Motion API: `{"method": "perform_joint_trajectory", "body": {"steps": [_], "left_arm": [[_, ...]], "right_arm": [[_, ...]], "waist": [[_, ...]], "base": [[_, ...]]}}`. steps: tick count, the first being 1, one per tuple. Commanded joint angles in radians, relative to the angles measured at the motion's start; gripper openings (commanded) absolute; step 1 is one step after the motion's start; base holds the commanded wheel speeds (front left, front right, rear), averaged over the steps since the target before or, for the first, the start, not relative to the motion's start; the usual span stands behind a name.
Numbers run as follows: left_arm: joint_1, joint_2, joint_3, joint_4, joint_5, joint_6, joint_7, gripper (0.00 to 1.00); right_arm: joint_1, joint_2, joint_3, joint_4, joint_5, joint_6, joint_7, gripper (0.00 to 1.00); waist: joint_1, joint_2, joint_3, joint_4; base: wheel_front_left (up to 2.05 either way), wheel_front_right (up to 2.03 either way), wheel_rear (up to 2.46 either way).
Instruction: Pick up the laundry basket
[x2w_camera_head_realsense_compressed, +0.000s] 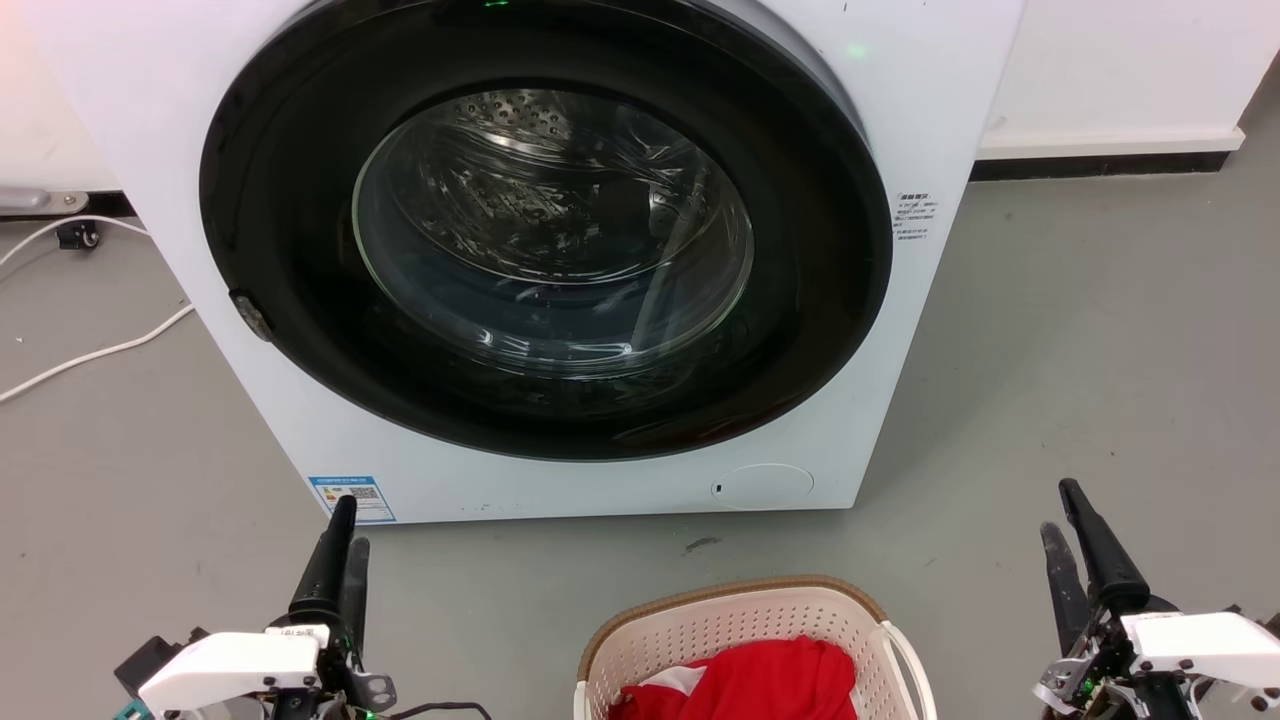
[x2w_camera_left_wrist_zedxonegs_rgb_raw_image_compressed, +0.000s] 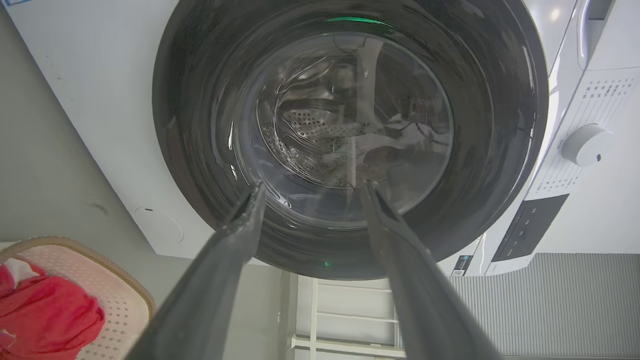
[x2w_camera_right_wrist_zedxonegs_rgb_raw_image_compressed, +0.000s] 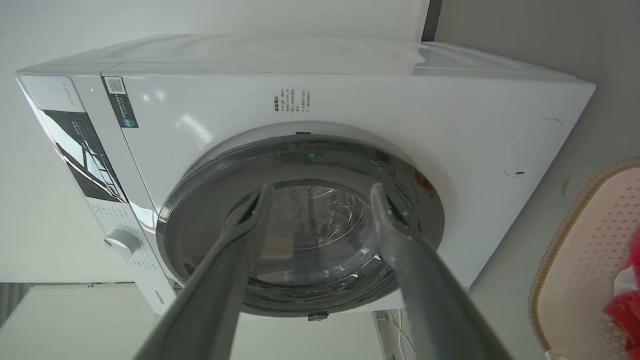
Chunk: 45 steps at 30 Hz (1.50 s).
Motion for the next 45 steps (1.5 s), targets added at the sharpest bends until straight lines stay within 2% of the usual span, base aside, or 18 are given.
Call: {"method": "perform_joint_trajectory", "body": {"steps": [1,6,7,17,45], "left_arm": [[-0.016,0.003,0.005,-0.031,0.047,-0.001,-0.013,1.0],[-0.013,0.004,0.004,-0.054,0.153,0.002,-0.037,1.0],[-0.01,0.004,0.0,-0.069,0.217,0.01,-0.051,1.0],[0.004,0.004,-0.025,-0.108,0.433,0.036,-0.093,1.0],[0.035,0.005,-0.065,-0.144,0.863,0.073,-0.19,1.0]], "right_arm": [[-0.015,-0.002,0.001,-0.029,-0.052,0.0,-0.014,1.0],[-0.009,-0.003,0.004,-0.056,-0.167,0.0,-0.038,1.0],[-0.006,-0.003,0.009,-0.074,-0.242,0.0,-0.052,1.0],[0.012,-0.003,0.045,-0.133,-0.521,0.0,-0.094,1.0],[0.062,-0.004,0.071,-0.207,-1.007,0.0,-0.191,1.0]], "waist": [[0.0,0.0,0.001,0.0],[0.0,0.0,0.002,0.0],[0.0,0.0,0.003,0.0],[0.0,0.0,0.004,0.001],[0.0,0.0,0.003,0.004]], "base": [[0.0,0.0,0.0],[0.0,0.0,0.0],[0.0,0.0,0.0],[0.0,0.0,0.0],[0.0,0.0,0.0]]}}
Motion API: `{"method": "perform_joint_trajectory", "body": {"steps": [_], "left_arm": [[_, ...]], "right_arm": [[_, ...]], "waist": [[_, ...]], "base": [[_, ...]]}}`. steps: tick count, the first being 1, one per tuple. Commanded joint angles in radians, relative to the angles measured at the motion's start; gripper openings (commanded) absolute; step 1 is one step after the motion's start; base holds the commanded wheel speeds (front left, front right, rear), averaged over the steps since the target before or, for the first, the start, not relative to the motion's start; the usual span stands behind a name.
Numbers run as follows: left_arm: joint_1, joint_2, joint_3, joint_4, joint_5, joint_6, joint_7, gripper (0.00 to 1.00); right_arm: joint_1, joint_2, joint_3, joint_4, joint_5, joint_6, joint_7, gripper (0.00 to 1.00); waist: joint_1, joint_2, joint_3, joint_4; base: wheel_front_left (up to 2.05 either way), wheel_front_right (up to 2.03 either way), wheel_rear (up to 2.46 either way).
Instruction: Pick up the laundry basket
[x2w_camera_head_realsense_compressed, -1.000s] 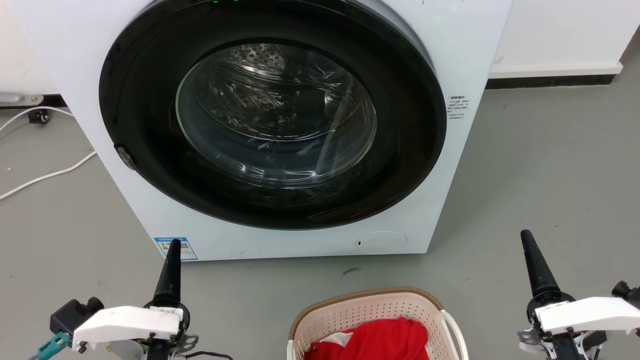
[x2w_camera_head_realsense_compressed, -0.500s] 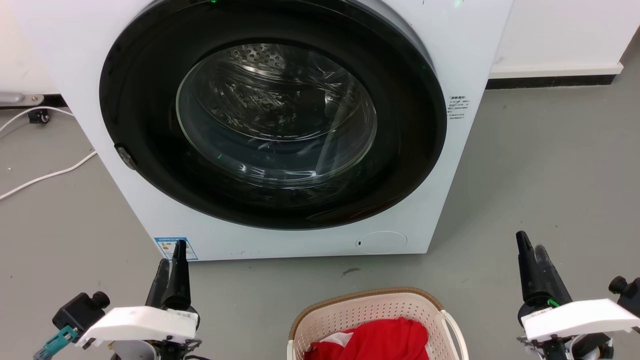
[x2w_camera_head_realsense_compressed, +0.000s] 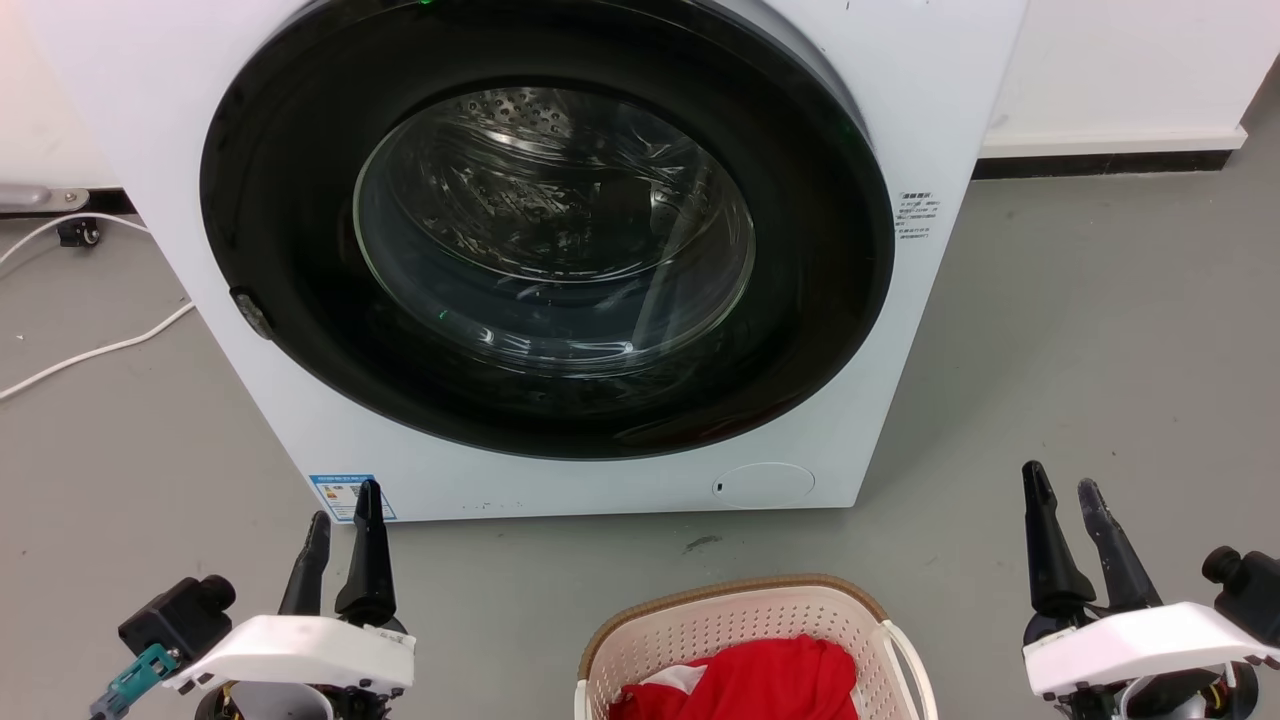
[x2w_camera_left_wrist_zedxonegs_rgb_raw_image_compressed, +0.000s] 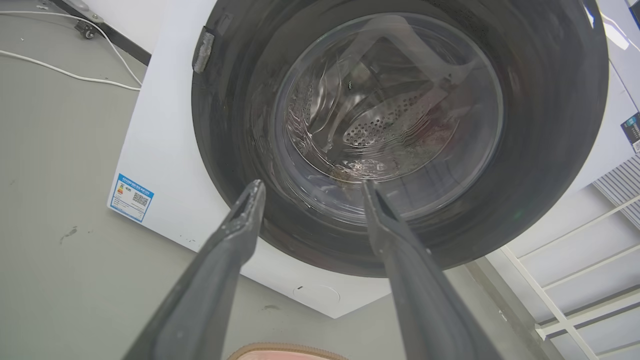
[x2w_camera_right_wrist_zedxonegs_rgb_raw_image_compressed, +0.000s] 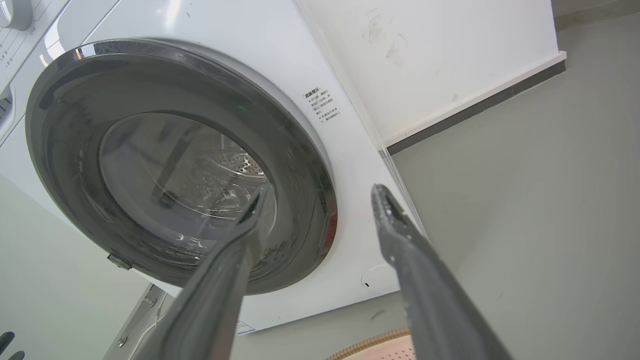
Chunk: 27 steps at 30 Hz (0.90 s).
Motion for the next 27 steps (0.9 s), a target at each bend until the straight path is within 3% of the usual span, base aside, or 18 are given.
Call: {"method": "perform_joint_trajectory", "body": {"steps": [1,27], "left_arm": [[-0.001,0.004,-0.002,-0.017,0.032,0.003,-0.01,1.0],[0.02,0.004,-0.017,-0.013,0.314,0.009,-0.08,1.0]], "right_arm": [[0.002,-0.004,0.003,-0.018,-0.036,0.0,-0.01,1.0],[0.04,-0.004,0.01,-0.062,-0.36,0.0,-0.081,1.0]], "waist": [[0.0,-0.0001,0.0,0.0],[0.0,-0.0001,0.004,0.004]], "base": [[0.0,0.0,0.0],[0.0,0.0,0.0]]}}
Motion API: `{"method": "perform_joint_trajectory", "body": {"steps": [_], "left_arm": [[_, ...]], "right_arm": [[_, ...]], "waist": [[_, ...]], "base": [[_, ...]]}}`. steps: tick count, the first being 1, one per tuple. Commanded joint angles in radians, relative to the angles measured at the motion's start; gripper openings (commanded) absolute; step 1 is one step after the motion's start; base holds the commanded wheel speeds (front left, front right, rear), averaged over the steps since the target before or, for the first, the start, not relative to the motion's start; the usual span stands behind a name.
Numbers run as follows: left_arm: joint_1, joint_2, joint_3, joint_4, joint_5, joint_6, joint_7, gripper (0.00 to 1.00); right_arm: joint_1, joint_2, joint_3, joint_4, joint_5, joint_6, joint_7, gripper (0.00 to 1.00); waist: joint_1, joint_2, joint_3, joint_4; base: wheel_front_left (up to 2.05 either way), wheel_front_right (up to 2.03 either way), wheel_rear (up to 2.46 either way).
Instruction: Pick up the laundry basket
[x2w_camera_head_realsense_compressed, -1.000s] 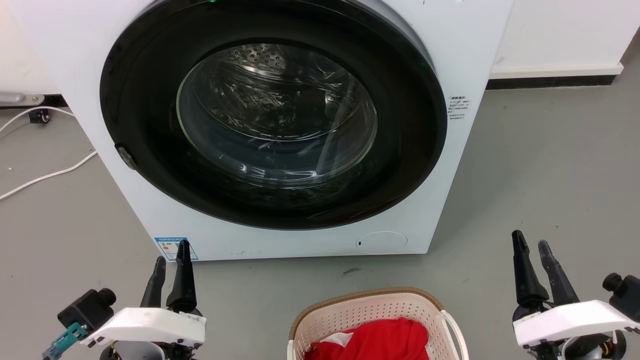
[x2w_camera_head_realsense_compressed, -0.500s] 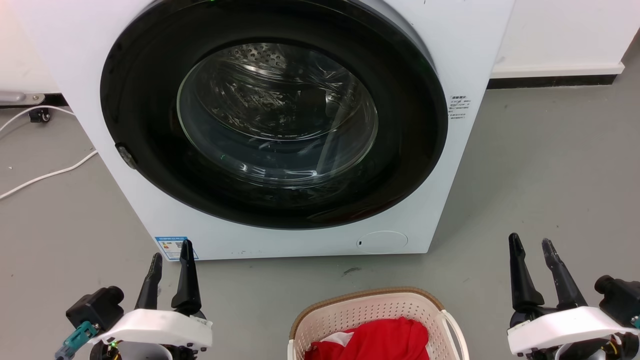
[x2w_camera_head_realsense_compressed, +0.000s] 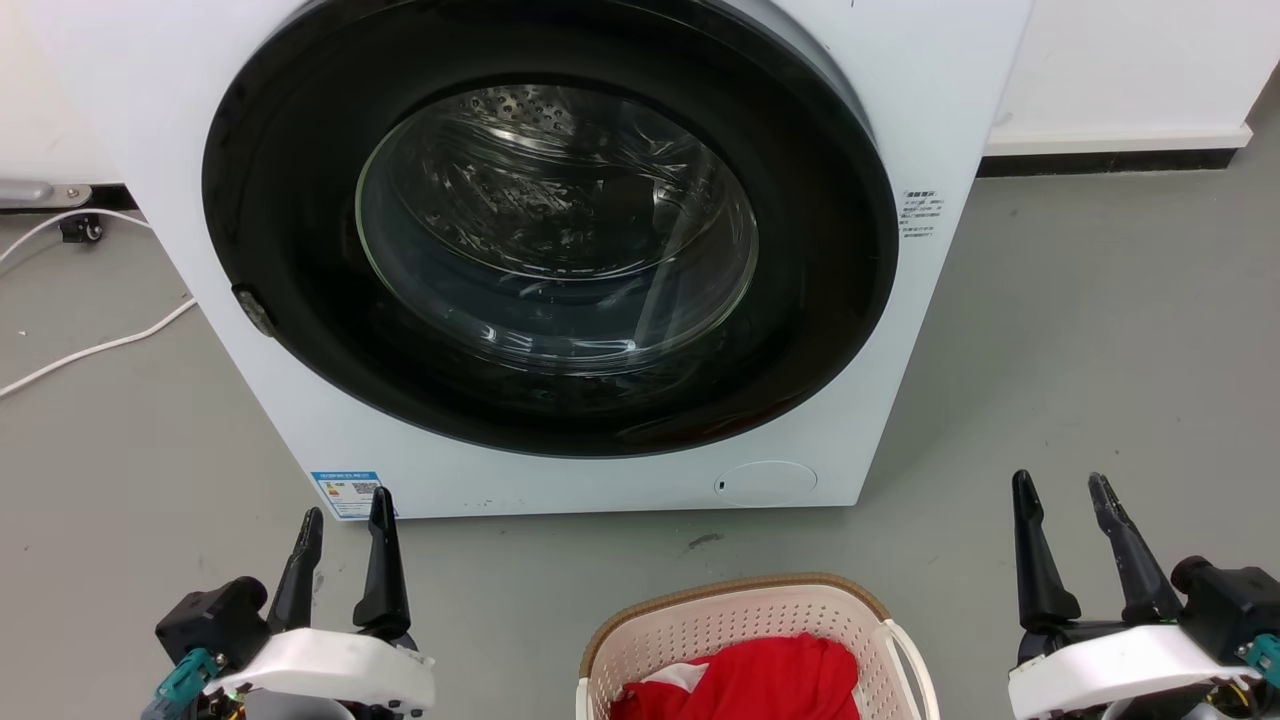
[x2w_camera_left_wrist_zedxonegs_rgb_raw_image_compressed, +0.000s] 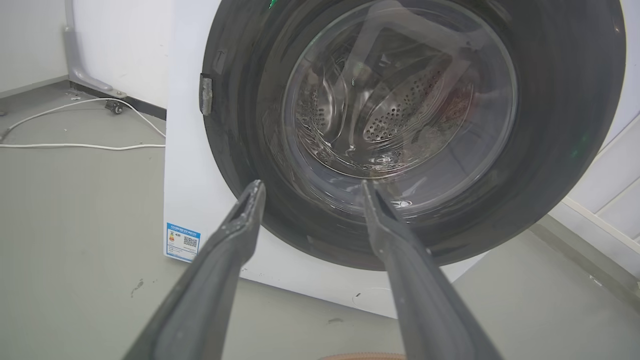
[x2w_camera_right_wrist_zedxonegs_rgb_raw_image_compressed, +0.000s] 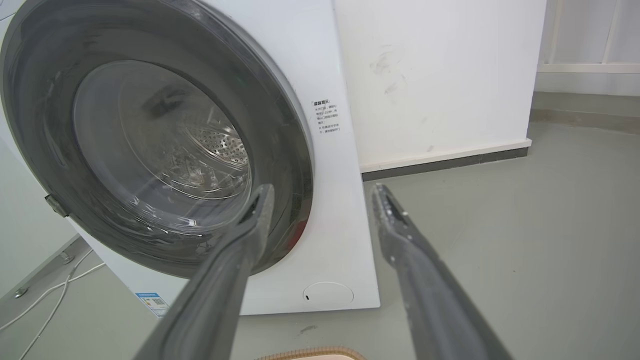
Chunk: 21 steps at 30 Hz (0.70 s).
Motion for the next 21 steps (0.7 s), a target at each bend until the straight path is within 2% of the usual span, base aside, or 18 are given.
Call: {"method": "perform_joint_trajectory", "body": {"steps": [1,21], "left_arm": [[0.001,0.003,-0.002,-0.005,0.028,0.004,-0.01,1.0],[0.018,0.004,-0.007,0.006,0.202,0.004,-0.054,1.0]], "right_arm": [[0.004,-0.004,0.001,-0.015,-0.03,0.0,-0.011,1.0],[0.025,-0.004,-0.004,-0.039,-0.227,0.0,-0.056,1.0]], "waist": [[0.0,0.0,0.0,0.0],[0.0,0.0,0.004,0.002]], "base": [[0.0,0.0,0.0],[0.0,0.0,0.0]]}}
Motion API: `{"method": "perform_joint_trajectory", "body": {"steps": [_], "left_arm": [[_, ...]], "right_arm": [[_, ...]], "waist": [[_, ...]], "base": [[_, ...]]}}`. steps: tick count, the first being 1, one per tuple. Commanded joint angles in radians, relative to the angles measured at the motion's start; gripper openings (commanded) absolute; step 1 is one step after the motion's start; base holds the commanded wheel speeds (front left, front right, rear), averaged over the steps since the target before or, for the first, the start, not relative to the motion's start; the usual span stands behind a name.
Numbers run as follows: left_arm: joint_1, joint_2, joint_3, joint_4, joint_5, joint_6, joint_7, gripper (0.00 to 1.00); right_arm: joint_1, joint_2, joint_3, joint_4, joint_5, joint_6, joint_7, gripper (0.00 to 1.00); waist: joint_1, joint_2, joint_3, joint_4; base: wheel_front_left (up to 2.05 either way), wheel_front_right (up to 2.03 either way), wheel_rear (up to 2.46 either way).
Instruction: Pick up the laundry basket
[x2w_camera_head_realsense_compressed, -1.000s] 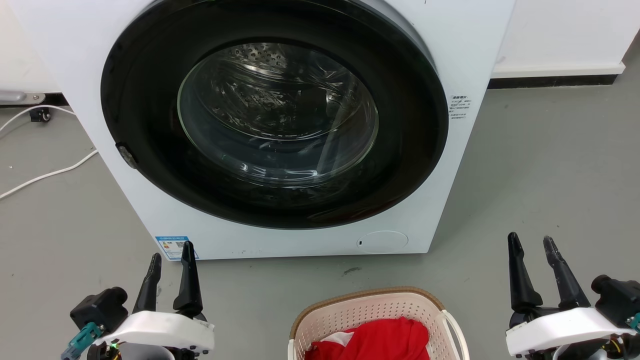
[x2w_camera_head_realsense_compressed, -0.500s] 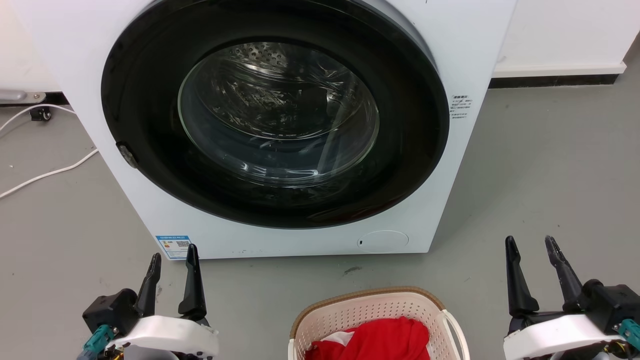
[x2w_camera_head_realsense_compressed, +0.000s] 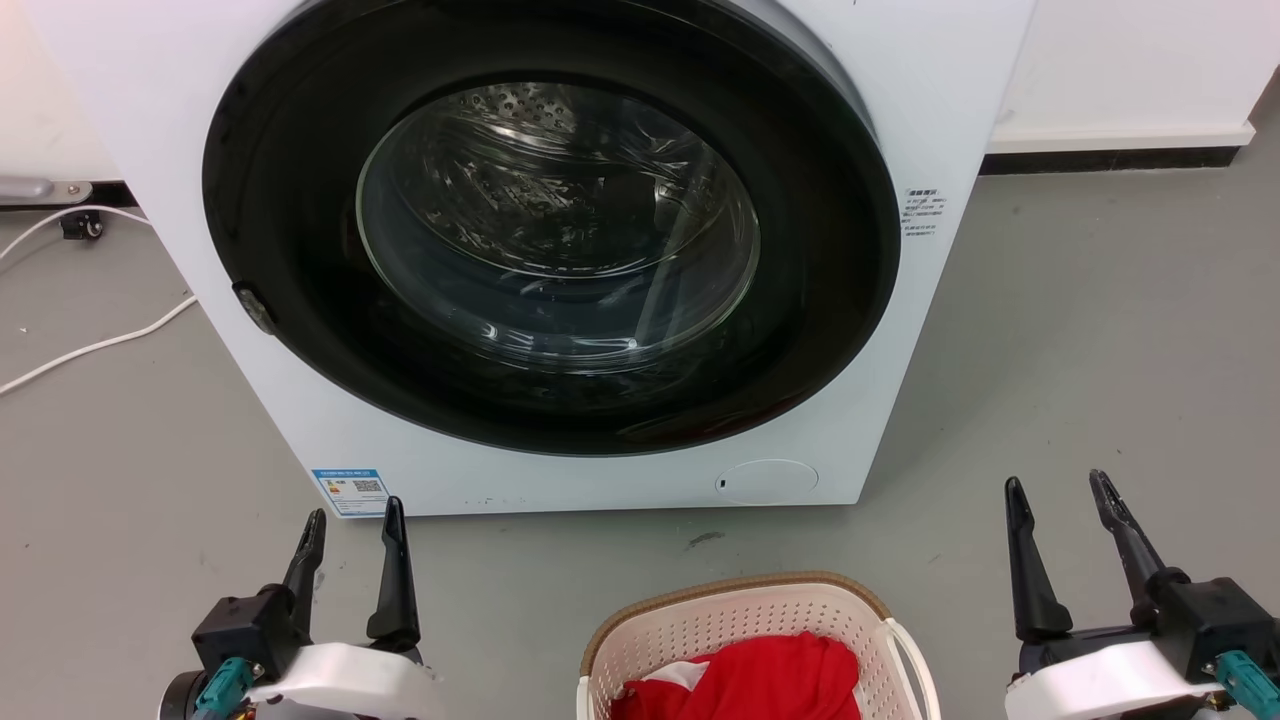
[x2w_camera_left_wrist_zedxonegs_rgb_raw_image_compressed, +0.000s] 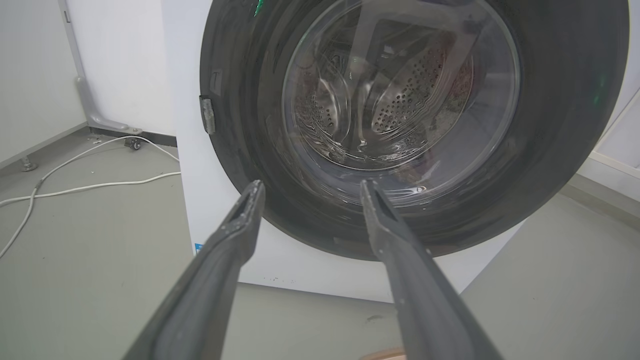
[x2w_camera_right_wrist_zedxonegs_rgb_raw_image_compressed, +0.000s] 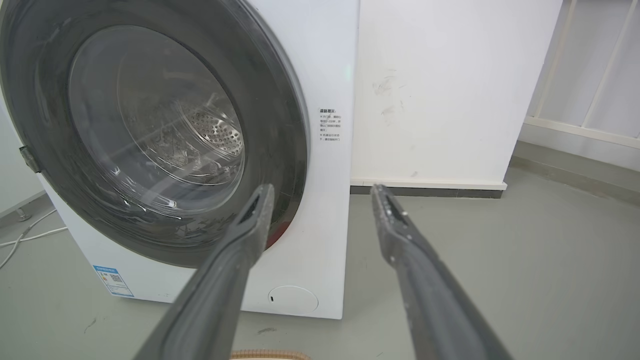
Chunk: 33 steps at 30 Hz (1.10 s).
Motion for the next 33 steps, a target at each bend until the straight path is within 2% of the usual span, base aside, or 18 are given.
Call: {"method": "perform_joint_trajectory", "body": {"steps": [1,20,33], "left_arm": [[0.006,0.003,0.001,-0.002,0.025,0.001,-0.012,1.0],[0.021,0.003,0.0,0.007,0.147,0.005,-0.047,1.0],[0.027,0.003,0.001,0.013,0.164,0.008,-0.051,1.0]], "right_arm": [[0.006,-0.004,0.0,-0.013,-0.031,0.0,-0.011,1.0],[0.023,-0.004,-0.003,-0.027,-0.158,0.0,-0.044,1.0],[0.024,-0.004,-0.015,-0.014,-0.138,0.0,-0.05,1.0]], "waist": [[0.0,-0.0001,0.0,0.0],[0.0,-0.0001,0.0,0.005],[0.0,-0.0001,0.002,0.006]], "base": [[0.0,0.0,0.0],[0.0,0.0,0.0],[0.0,0.0,0.0]]}}
